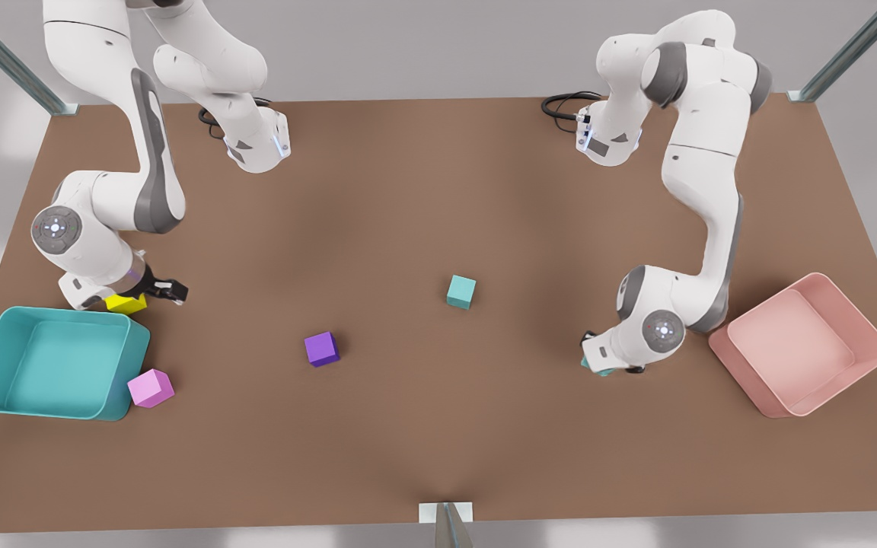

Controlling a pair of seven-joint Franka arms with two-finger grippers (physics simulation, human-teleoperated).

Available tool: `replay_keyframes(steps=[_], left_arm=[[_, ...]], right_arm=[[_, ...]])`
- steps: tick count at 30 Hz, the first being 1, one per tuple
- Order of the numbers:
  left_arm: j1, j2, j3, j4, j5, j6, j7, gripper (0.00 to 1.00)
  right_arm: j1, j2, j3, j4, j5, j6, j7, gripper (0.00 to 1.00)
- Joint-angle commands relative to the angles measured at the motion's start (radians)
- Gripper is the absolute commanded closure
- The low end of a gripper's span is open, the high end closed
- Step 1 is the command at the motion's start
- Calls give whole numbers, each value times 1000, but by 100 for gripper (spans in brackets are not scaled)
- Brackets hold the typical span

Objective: Stack the two blue cubes on top of each other

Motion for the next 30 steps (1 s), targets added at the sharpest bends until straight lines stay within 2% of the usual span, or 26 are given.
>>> replay_keyframes(steps=[1, 3, 7, 12, 17, 30], left_arm=[[-3, -31, -71, 6, -8, -197, -311, 38], [-49, -62, -168, 5, -1, -260, -521, 38], [-218, -96, -181, 2, -1, -269, -814, 38], [-252, -82, -194, 11, -1, -200, -901, 38], [-334, 28, -183, 120, 55, -197, -966, 38], [-347, 84, -181, 60, 111, -32, -1009, 38]], right_arm=[[20, -4, 0, 0, 2, 9, -83, 0], [20, -4, 0, 0, 2, 8, -83, 0], [20, -5, 1, 0, 2, 8, -83, 0], [20, -5, 1, 0, 2, 8, -83, 0], [17, -8, 1, 0, 2, -2, -85, 0], [18, -4, 1, 0, 4, 1, -83, 0]])
